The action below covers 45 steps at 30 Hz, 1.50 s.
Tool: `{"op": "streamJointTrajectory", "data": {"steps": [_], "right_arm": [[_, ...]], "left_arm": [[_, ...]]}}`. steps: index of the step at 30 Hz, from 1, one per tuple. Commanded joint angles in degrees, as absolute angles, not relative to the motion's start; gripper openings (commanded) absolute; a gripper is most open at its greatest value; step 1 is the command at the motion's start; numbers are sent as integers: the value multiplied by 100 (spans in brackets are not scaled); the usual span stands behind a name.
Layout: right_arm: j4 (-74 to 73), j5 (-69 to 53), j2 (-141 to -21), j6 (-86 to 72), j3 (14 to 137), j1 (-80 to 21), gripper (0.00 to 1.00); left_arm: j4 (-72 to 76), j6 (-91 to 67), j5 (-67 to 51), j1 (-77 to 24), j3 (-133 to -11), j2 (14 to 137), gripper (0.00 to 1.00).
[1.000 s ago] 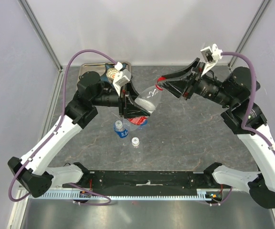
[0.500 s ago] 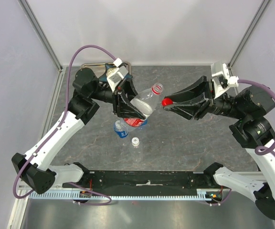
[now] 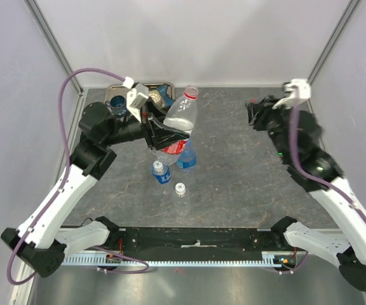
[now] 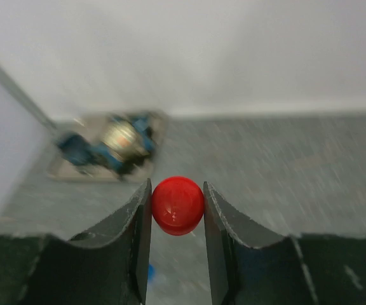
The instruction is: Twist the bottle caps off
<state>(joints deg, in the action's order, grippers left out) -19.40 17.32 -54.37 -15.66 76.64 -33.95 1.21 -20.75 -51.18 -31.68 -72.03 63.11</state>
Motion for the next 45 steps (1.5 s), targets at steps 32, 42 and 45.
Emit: {"op": "streamJointTrajectory", "data": {"steps": [32,42,45], "right_arm": [[-545,2136,-10916,-3630,6117,-2382,5],[-703,2083,-10495,-3630,5950,-2382,54],[-773,2100,-10240,-3621,5976,-2382,59]], "left_arm": [[-466,-1239,-2795,-3155,-5643,4526,18],[-422,-1292,-2821,-3155,-5625,4597,17],[-387,-1310,-2821,-3155,-5625,4632,18]]}}
